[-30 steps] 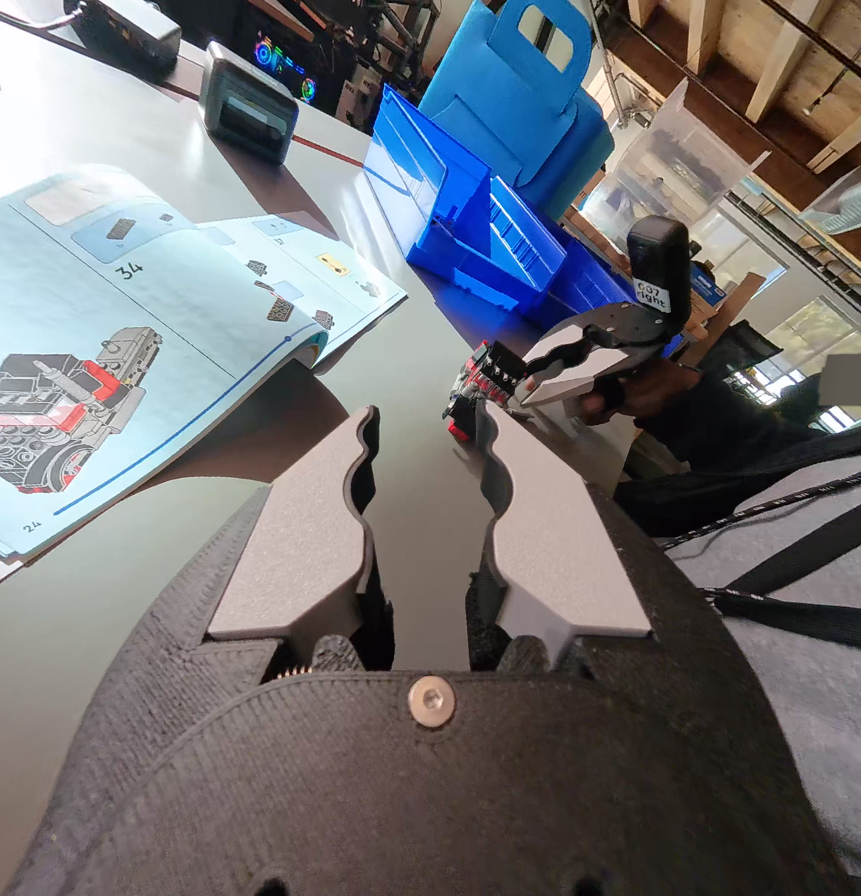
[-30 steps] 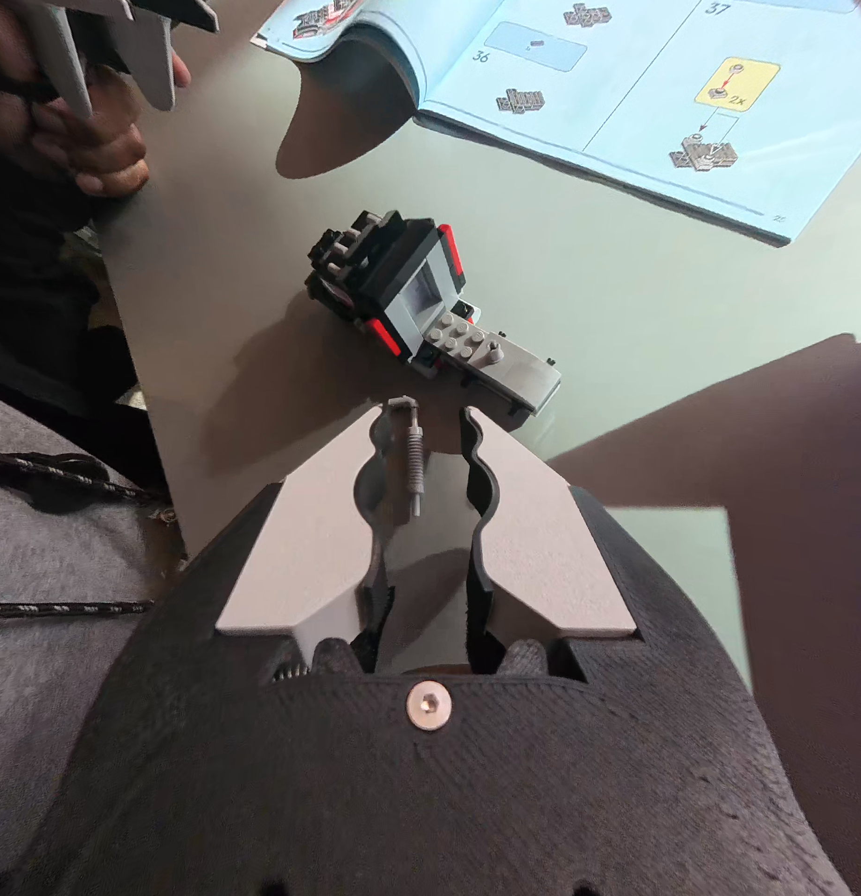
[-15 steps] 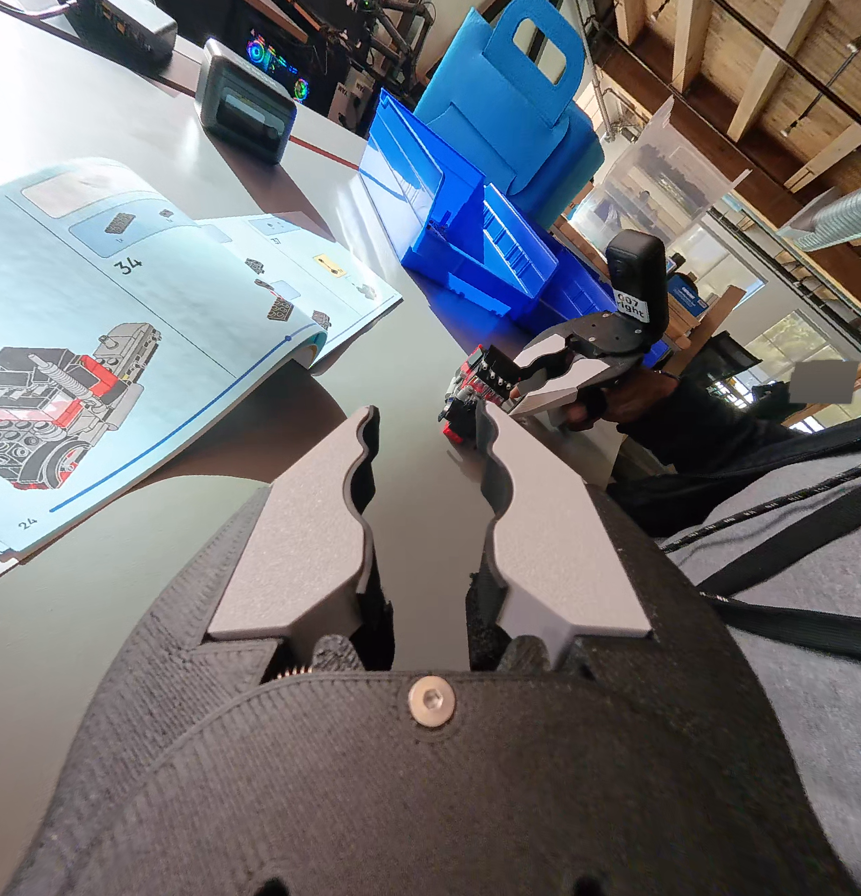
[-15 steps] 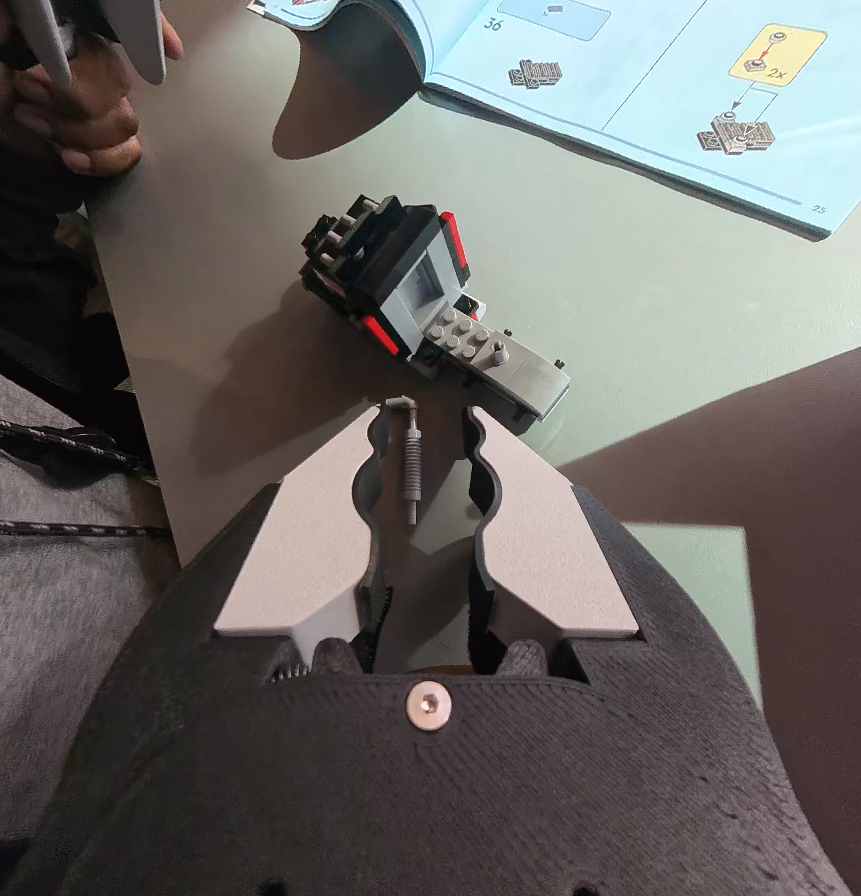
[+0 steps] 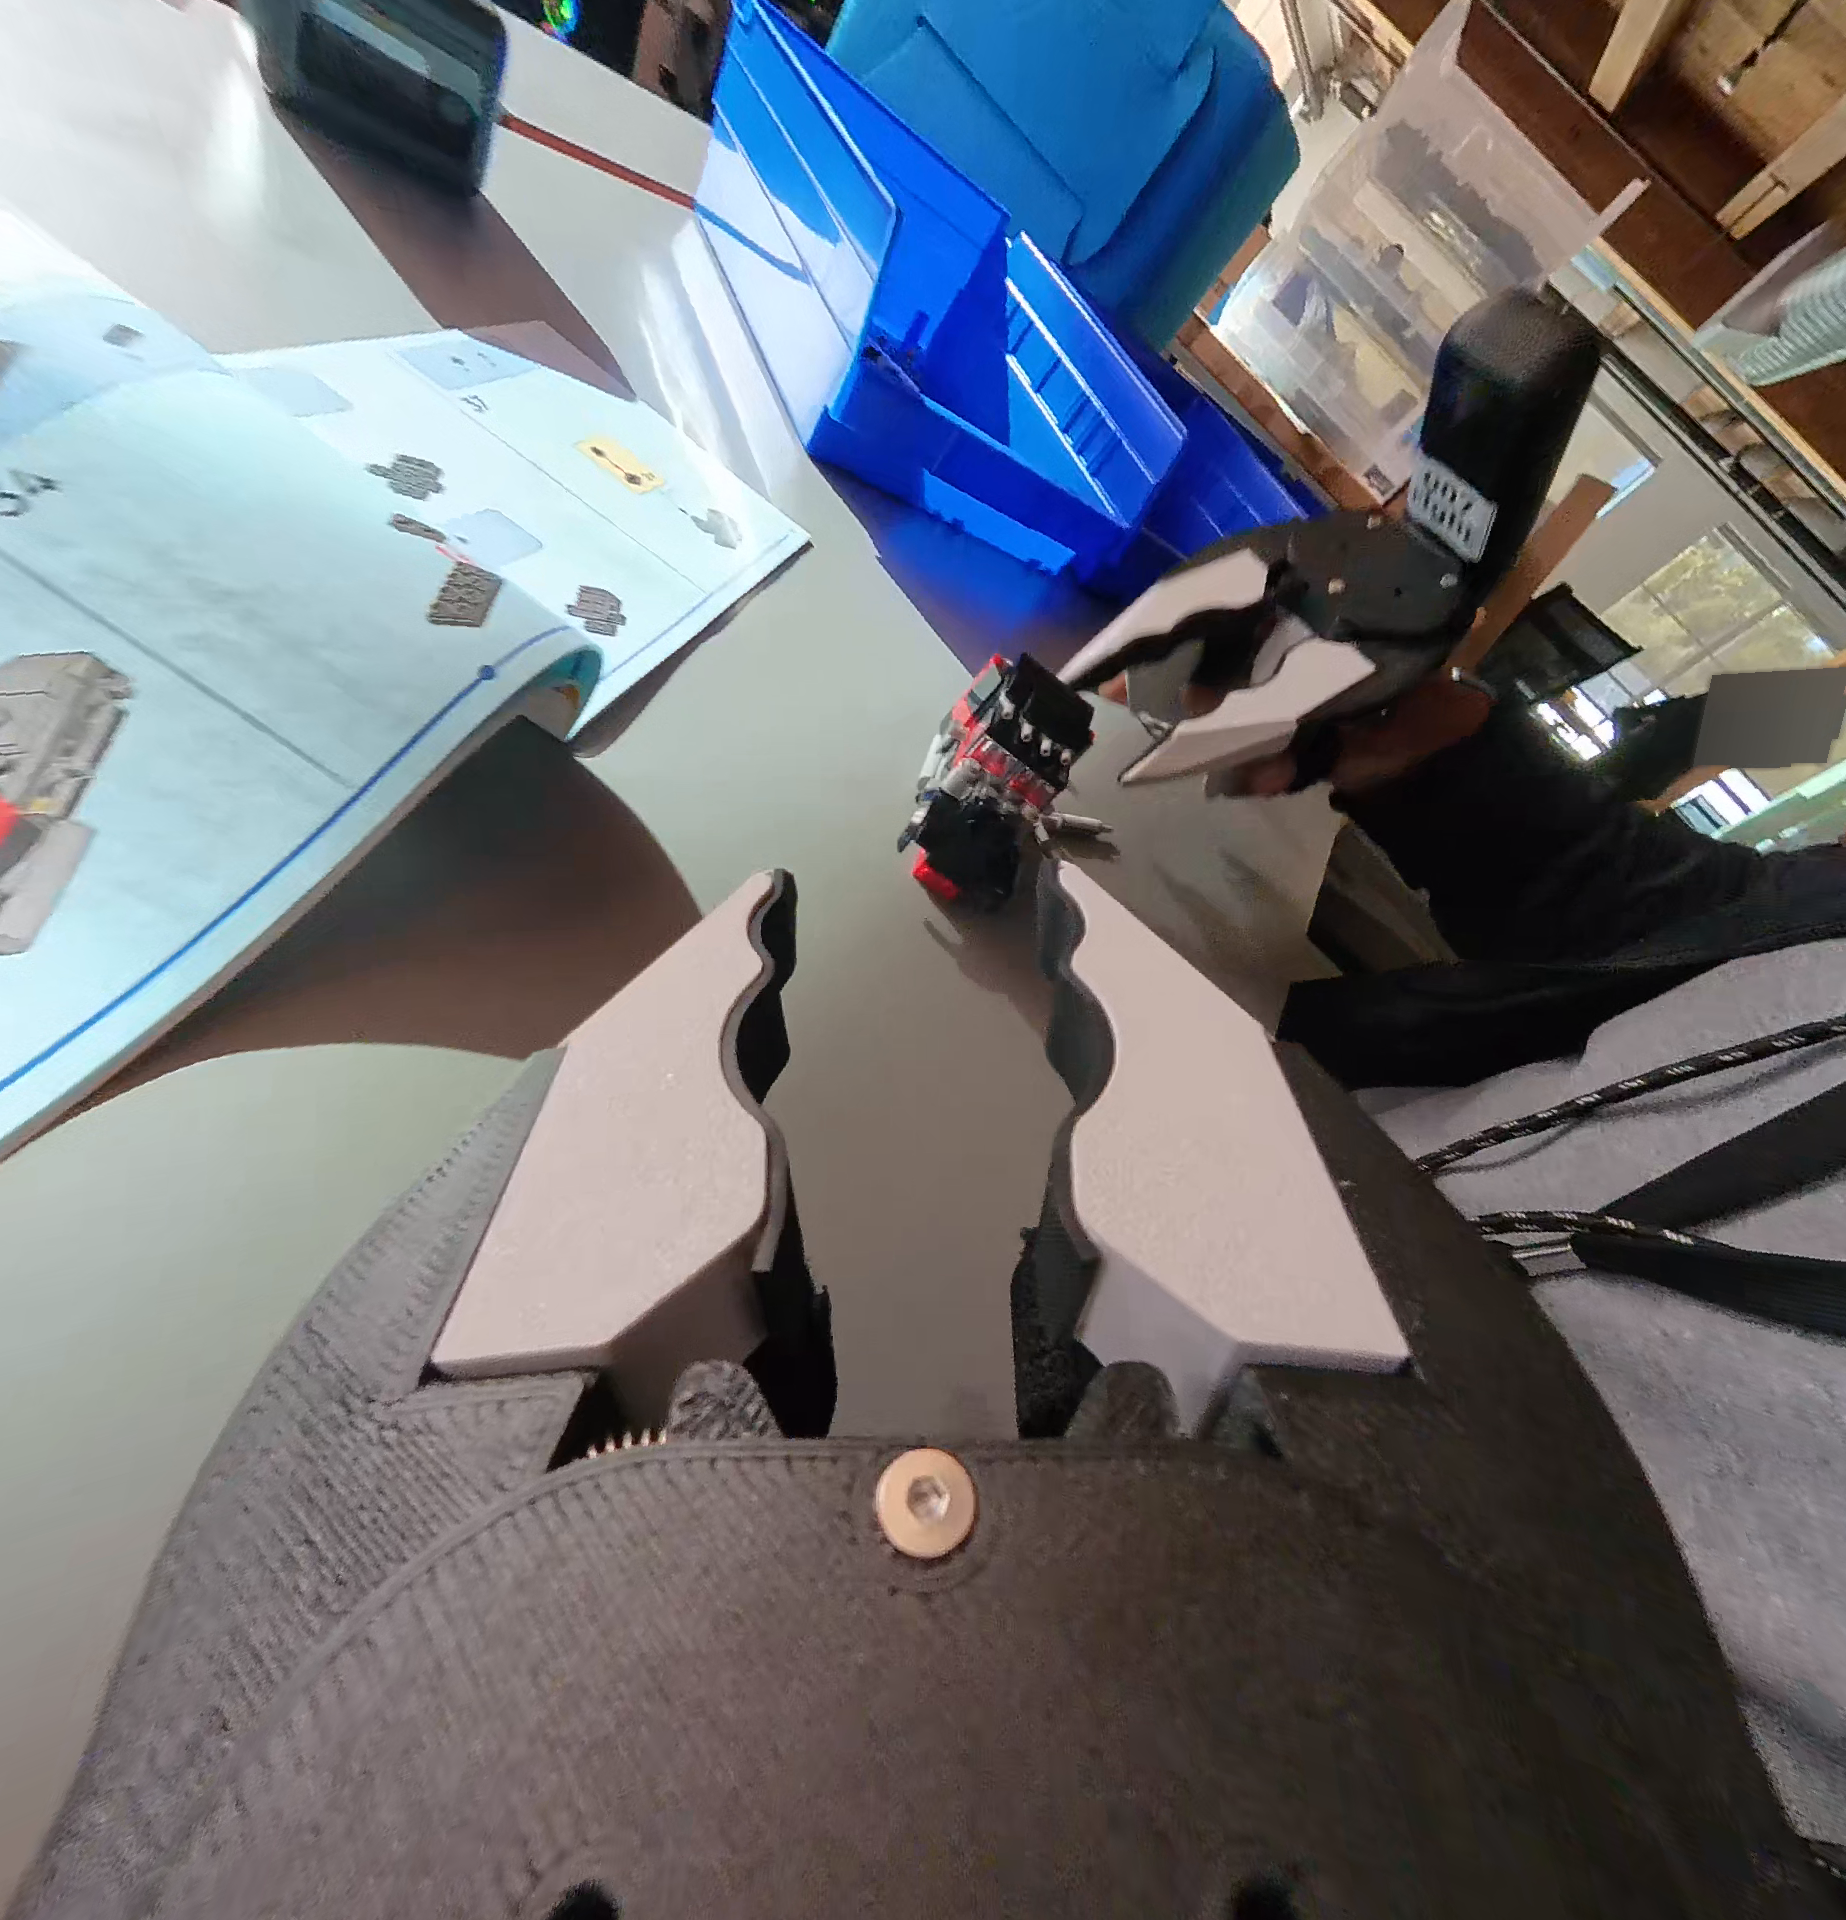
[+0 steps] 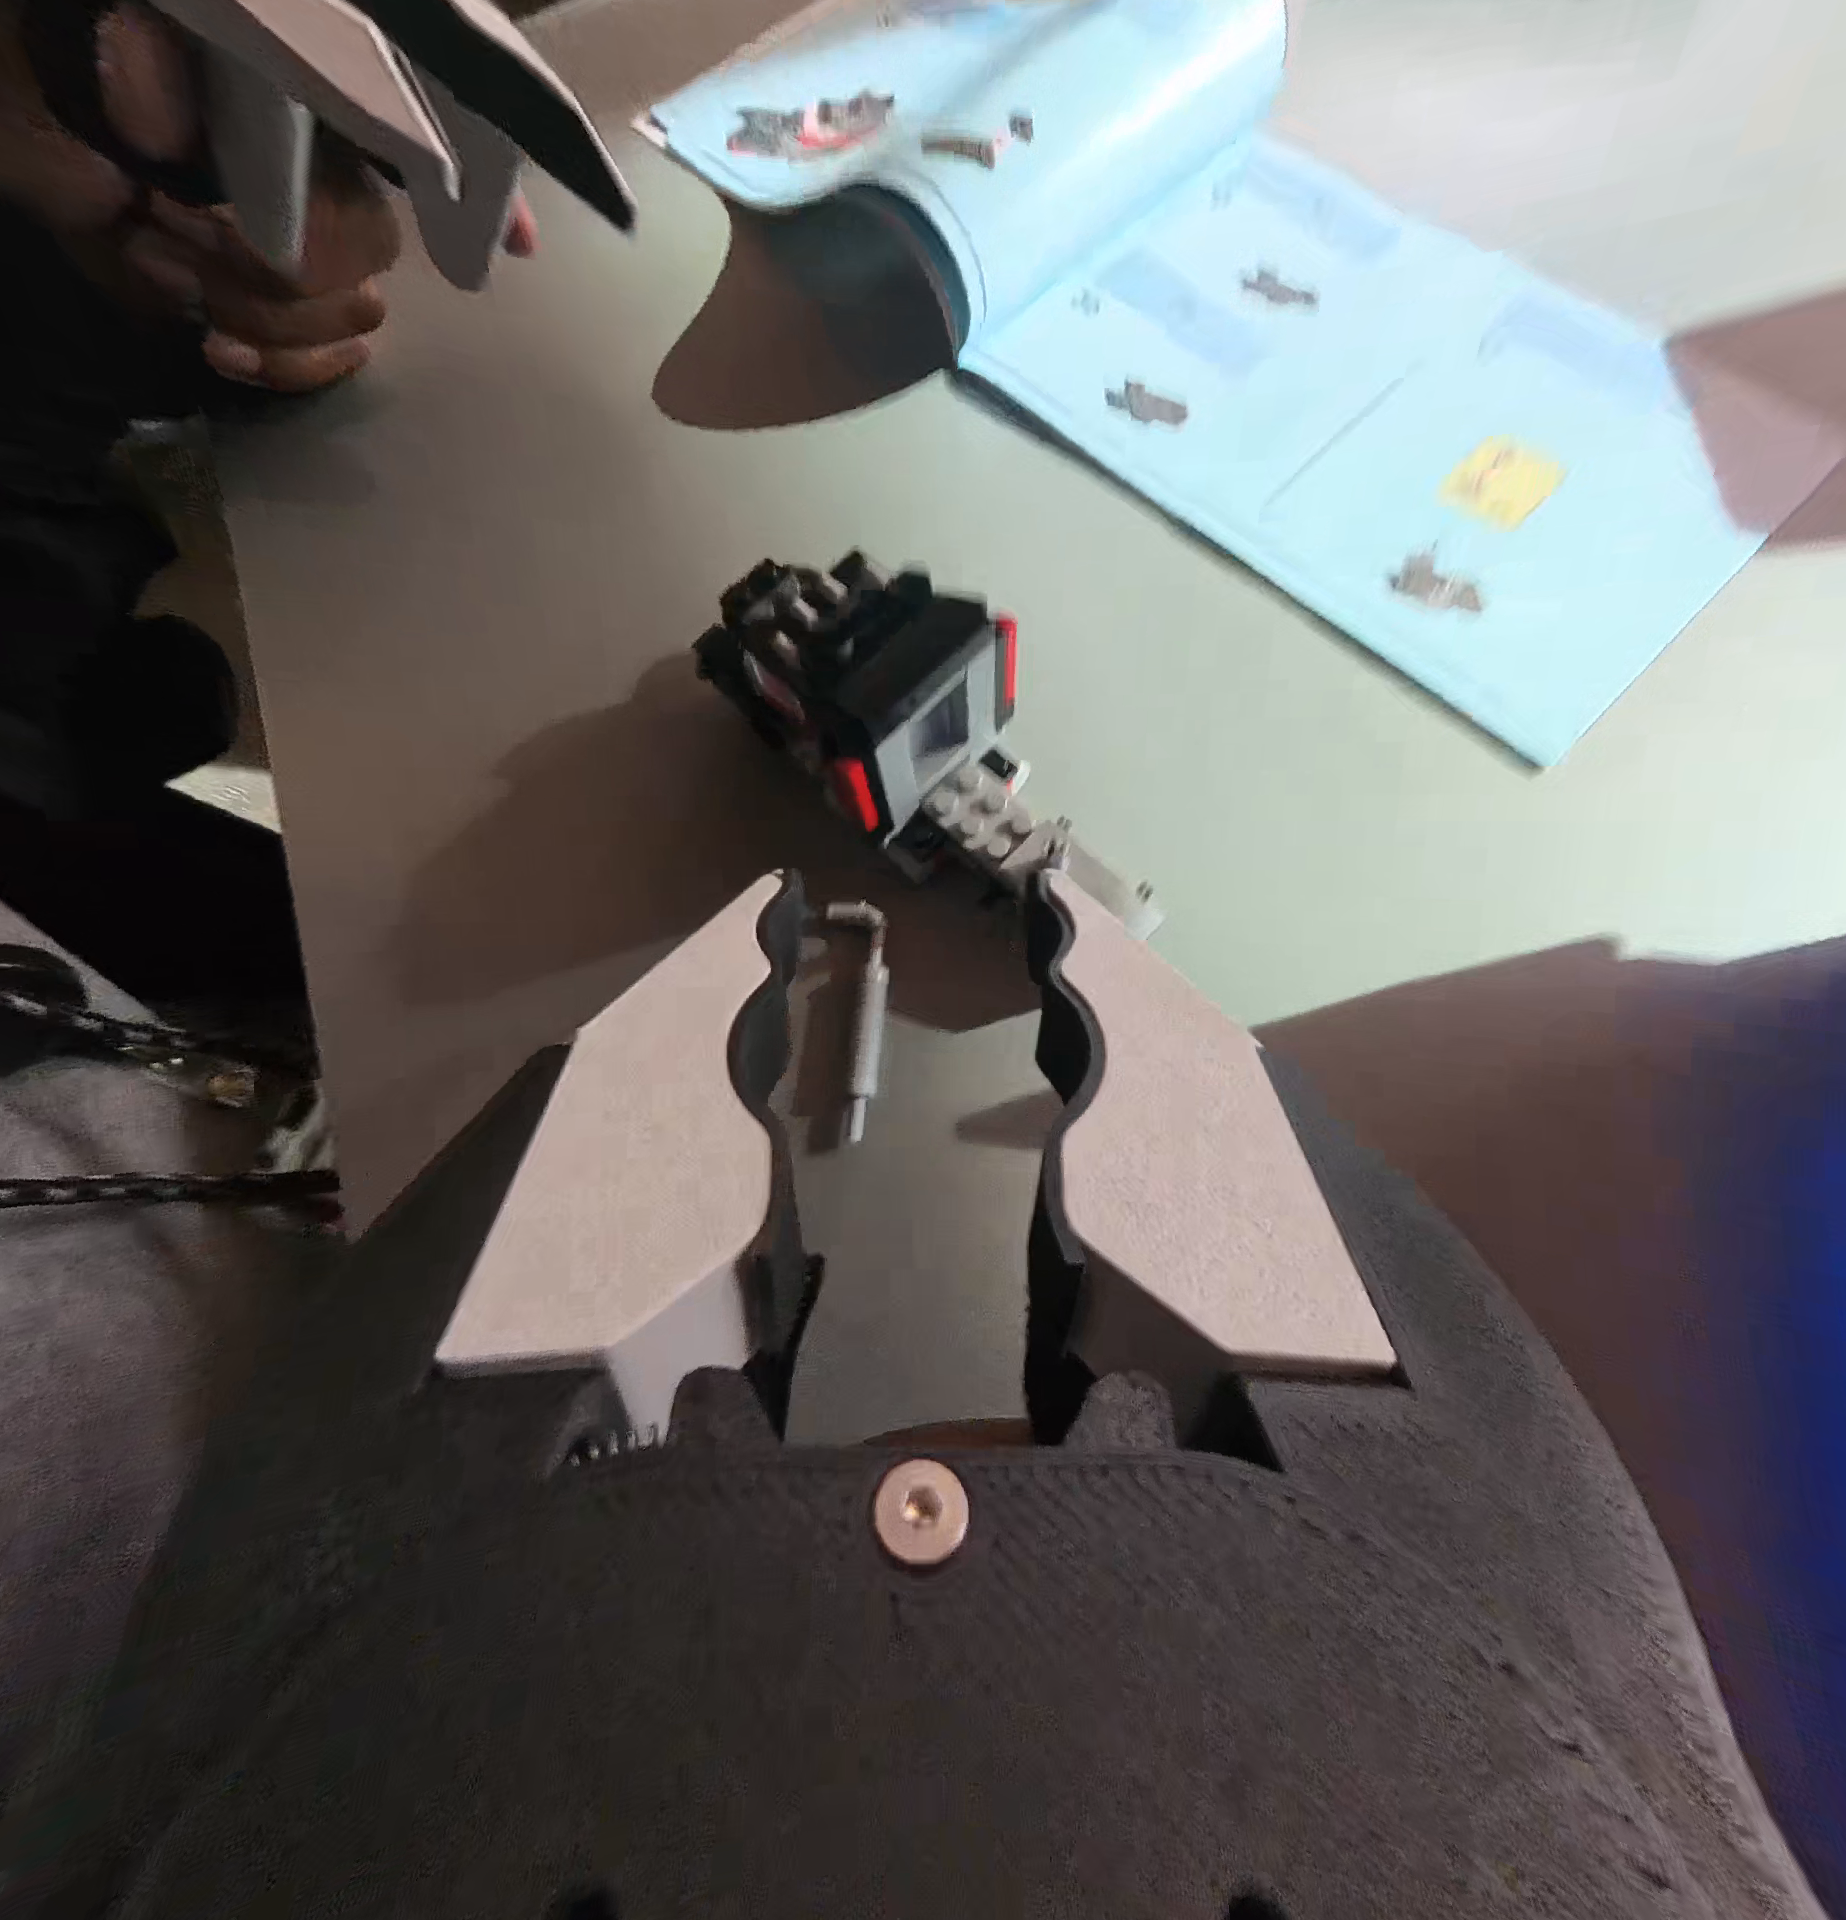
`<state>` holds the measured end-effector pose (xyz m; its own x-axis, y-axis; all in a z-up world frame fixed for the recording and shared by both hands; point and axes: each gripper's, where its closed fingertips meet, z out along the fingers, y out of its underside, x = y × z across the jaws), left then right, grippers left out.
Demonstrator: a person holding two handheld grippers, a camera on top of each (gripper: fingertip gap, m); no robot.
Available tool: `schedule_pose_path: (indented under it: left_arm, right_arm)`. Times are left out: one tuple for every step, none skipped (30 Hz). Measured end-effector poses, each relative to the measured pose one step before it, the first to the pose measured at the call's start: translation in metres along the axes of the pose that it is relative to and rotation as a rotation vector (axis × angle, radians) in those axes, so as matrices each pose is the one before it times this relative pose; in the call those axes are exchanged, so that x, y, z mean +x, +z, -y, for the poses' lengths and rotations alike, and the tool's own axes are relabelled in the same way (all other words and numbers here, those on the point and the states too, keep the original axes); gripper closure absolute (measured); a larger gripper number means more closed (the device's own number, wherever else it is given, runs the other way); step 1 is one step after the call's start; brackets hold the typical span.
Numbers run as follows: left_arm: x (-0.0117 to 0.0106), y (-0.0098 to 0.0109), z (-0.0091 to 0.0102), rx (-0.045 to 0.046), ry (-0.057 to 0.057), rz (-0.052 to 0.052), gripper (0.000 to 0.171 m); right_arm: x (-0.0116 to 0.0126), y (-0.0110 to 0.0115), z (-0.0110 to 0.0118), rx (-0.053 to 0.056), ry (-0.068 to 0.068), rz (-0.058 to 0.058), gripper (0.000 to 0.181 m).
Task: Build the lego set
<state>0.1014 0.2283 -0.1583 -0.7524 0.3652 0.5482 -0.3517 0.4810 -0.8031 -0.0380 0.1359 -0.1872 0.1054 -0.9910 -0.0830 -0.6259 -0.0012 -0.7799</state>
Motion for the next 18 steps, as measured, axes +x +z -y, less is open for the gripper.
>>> schedule_pose_path:
  left_arm:
    - [0.00224,0.00475,-0.00156,-0.01304,0.0015,-0.0061,0.122]
    - [0.00281,0.00465,-0.00118,-0.01065,0.0035,-0.0081,0.120]
    - [0.00371,0.00446,-0.00073,-0.00722,0.0056,-0.0138,0.119]
    - [0.00375,0.00412,-0.00080,-0.00747,0.0057,-0.0149,0.119]
    - [0.00239,0.00356,-0.00116,-0.00965,0.0049,-0.0068,0.119]
    - [0.00070,0.00263,-0.00131,-0.01044,0.0049,0.0031,0.119]
    - [-0.00016,0.00156,-0.00117,-0.00912,0.0063,0.0085,0.119]
    - [-0.00038,0.00071,-0.00086,-0.00609,0.0068,0.0089,0.119]
    - [0.00001,-0.00002,-0.00011,0.00036,0.0062,0.0052,0.119]
    - [-0.00004,-0.00041,0.00032,0.00333,0.0042,0.0043,0.119]
    - [-0.00011,-0.00036,0.00039,0.00360,0.0020,0.0029,0.119]
    - [-0.00012,-0.00023,0.00022,0.00224,-0.0002,0.0019,0.119]
    - [-0.00026,0.00003,-0.00004,-0.00023,-0.0012,0.0012,0.119]
    - [0.00002,0.00024,-0.00038,-0.00266,-0.0004,0.0004,0.119]
    - [0.00016,0.00040,-0.00055,-0.00423,0.0008,-0.0006,0.119]
    - [0.00008,0.00040,-0.00047,-0.00365,0.0013,0.0009,0.119]
    - [-0.00013,0.00058,-0.00020,-0.00215,0.0017,0.0019,0.119]
    - [0.00037,0.00062,0.00025,0.00028,0.0019,-0.0008,0.119]
  right_arm:
    - [0.00176,-0.00218,0.00888,0.0128,-0.0545,0.0014,0.134]
    - [0.00022,-0.00062,0.00860,0.0089,-0.0565,0.0173,0.130]
    - [-0.00105,0.00151,0.00685,-0.0005,-0.0537,0.0330,0.125]
    - [-0.00097,0.00310,0.00491,-0.0107,-0.0505,0.0367,0.122]
    - [-0.00141,0.00446,0.00297,-0.0141,-0.0484,0.0428,0.116]
    - [-0.00187,0.00559,0.00038,-0.0190,-0.0398,0.0486,0.110]
    - [-0.00099,0.00595,-0.00235,-0.0281,-0.0273,0.0482,0.107]
    - [-0.00065,0.00582,-0.00357,-0.0312,-0.0199,0.0450,0.103]
    - [0.00022,0.00521,-0.00290,-0.0242,-0.0191,0.0350,0.101]
    - [0.00176,0.00432,-0.00155,-0.0131,-0.0189,0.0193,0.100]
    - [0.00125,0.00384,-0.00043,-0.0029,-0.0161,0.0189,0.101]
    - [0.00023,0.00328,-0.00055,-0.0008,-0.0090,0.0230,0.103]
    - [0.00171,0.00268,-0.00139,-0.0068,-0.0022,0.0126,0.110]
    - [0.00324,0.00195,-0.00230,-0.0122,0.0008,0.0012,0.121]
    - [0.00157,0.00085,-0.00160,-0.0059,0.0013,0.0089,0.127]
    - [0.00314,-0.00017,0.00027,0.0099,0.0112,-0.0023,0.129]
    - [0.00467,-0.00068,0.00000,0.0121,0.0261,-0.0084,0.129]
    - [0.00490,-0.00103,0.00019,0.0164,0.0401,-0.0052,0.129]
